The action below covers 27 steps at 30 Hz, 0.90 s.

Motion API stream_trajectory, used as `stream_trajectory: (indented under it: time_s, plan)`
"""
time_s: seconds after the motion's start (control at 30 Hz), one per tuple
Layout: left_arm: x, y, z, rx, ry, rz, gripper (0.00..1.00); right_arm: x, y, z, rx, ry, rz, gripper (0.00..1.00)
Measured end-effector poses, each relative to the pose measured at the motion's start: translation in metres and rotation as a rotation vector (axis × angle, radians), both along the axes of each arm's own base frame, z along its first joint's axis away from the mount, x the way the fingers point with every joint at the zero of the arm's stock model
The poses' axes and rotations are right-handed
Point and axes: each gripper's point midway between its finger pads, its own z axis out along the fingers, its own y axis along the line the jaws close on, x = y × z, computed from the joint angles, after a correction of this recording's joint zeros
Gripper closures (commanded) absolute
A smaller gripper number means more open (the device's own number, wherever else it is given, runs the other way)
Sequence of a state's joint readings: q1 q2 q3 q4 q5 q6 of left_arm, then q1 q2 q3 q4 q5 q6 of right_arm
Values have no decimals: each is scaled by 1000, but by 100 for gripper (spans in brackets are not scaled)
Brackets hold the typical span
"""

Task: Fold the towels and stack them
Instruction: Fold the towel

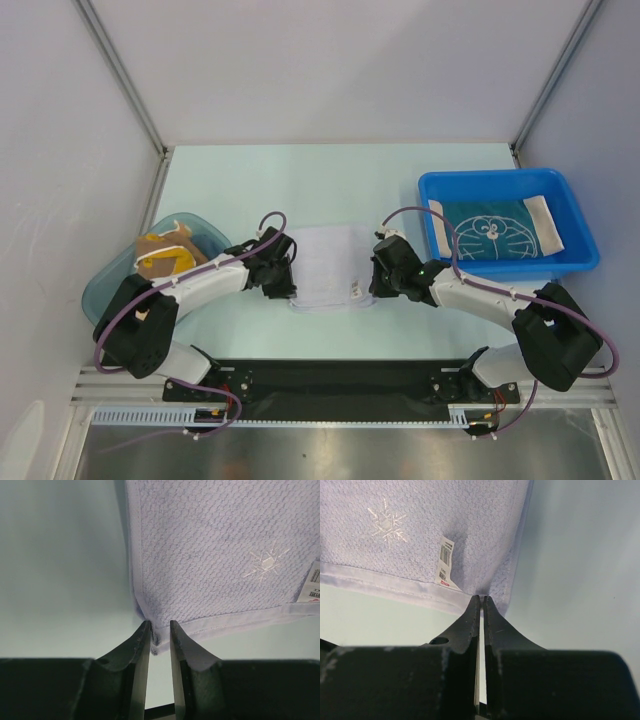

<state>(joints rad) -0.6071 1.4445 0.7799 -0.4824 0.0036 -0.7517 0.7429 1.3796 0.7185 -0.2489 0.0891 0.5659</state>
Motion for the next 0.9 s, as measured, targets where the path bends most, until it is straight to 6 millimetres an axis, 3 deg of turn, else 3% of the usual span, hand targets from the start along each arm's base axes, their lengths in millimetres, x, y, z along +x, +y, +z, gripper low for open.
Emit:
stream_trajectory:
  time_s: [0.3, 0.67, 0.9]
  plan:
    - [0, 6, -4, 37, 7, 10, 82, -1, 1, 0, 0, 0, 4, 100]
    - [2, 10, -8, 66, 5, 16, 78, -1, 2, 0, 0, -1, 6, 100]
    - [4, 8, -9, 70, 9, 9, 84, -2, 2, 0, 0, -1, 8, 100]
